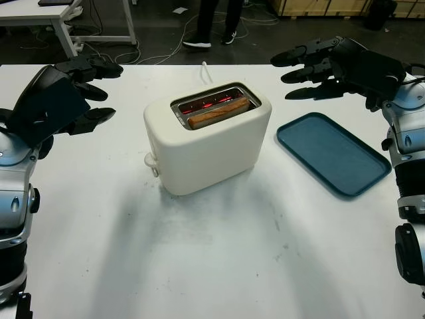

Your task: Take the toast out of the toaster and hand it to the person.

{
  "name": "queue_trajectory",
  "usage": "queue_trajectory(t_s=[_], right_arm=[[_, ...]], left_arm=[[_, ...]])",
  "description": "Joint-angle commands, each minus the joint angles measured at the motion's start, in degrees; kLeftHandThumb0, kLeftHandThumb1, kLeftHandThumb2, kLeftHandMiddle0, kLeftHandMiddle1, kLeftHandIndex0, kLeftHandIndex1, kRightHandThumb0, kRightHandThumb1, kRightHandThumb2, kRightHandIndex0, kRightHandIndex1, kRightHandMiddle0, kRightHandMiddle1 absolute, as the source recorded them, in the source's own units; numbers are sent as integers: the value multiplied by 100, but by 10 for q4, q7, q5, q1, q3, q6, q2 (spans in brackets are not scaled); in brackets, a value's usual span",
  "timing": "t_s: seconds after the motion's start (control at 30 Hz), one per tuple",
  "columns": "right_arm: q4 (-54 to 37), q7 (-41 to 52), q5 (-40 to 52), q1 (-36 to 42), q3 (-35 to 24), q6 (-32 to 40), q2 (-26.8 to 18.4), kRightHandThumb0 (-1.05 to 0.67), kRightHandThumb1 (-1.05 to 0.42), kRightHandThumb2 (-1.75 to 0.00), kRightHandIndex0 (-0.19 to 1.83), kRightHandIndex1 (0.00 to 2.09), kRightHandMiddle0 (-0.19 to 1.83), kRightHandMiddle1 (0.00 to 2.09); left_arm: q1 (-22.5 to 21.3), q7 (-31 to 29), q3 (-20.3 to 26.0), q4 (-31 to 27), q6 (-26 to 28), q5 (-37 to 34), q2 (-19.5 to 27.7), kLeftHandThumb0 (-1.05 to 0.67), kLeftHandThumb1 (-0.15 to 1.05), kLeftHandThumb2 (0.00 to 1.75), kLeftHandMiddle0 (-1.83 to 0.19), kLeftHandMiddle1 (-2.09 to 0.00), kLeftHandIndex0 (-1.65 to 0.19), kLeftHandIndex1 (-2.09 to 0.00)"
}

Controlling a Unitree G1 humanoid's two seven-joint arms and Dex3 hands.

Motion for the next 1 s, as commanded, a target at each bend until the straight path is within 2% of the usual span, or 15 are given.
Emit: queue_trajectory(t_s=[0.0,0.27,0.4,0.97], right_arm=[[-4,-1,0,1,1,0,0,-54,-79,0,73,9,70,0],[-6,0,2,2,1,1,-1,-50,-78,0,73,9,70,0],[-10,4,7,1,-1,24,1,-44,-78,0,71,7,68,0],[-5,3,4,-2,1,10,0,-36,-78,0,72,9,69,0]], left_arm=[[5,5,4,-4,-1,1,1,13,92,28,-15,-108,-36,-48],[5,2,1,-3,-4,3,6,12,92,29,-15,-109,-36,-49],[2,2,3,0,0,-1,3,11,92,28,-16,-108,-36,-49],[-6,2,0,1,6,-1,3,13,92,29,-14,-108,-34,-49]])
